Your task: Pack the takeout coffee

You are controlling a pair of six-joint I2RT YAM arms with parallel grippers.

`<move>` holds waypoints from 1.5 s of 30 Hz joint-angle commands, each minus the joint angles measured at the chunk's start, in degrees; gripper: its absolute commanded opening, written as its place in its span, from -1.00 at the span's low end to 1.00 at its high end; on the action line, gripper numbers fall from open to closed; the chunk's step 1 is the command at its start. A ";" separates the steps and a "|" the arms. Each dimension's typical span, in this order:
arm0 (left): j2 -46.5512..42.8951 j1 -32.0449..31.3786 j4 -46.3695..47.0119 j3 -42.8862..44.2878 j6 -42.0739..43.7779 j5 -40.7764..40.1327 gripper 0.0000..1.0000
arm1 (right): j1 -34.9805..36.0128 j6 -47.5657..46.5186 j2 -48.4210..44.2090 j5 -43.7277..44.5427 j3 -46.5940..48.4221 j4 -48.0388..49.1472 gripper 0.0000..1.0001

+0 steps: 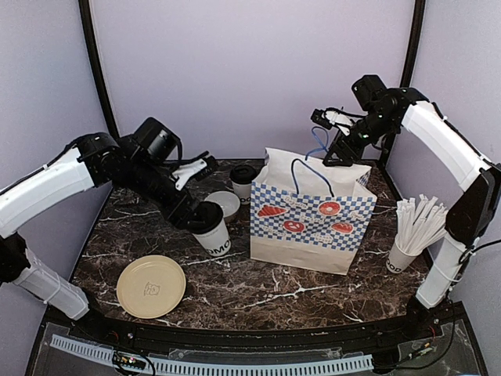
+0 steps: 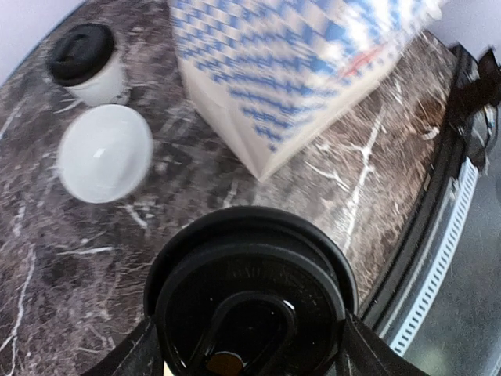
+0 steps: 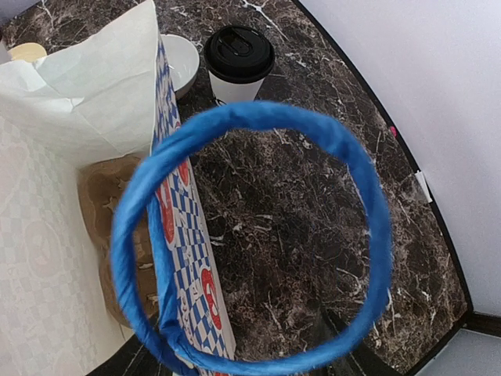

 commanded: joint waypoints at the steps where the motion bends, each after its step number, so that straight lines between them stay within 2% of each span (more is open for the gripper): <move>1: -4.40 -8.49 8.67 -5.91 0.91 1.71 0.25 | 0.27 1.18 1.09 -0.70 1.13 0.52 0.20; 4: -3.83 -11.92 14.39 -8.21 1.66 2.33 0.24 | 0.26 1.30 1.21 -0.81 0.97 0.86 0.20; 11: 4.90 -17.89 17.08 -7.67 6.52 1.34 0.23 | 0.37 1.43 2.50 -2.12 2.61 0.77 0.21; 21: 13.66 -19.25 14.97 -6.02 9.69 1.72 0.23 | 2.00 1.34 3.00 -3.25 4.63 -0.98 0.21; 28: 18.15 -19.60 7.19 -1.88 10.48 5.11 0.50 | 2.98 0.33 2.34 -2.48 3.09 -0.72 0.21; 33: 21.14 -19.91 2.63 0.90 11.17 8.59 0.56 | 3.10 -0.16 2.51 -2.47 2.63 -0.93 0.21; 42: 22.36 -21.40 1.60 1.74 11.70 8.23 0.65 | 3.18 -0.48 1.57 -2.88 0.97 -0.43 0.22; 45: 22.56 -21.72 0.36 2.44 11.93 9.23 0.93 | 3.18 -0.41 1.60 -2.96 0.60 -0.39 0.22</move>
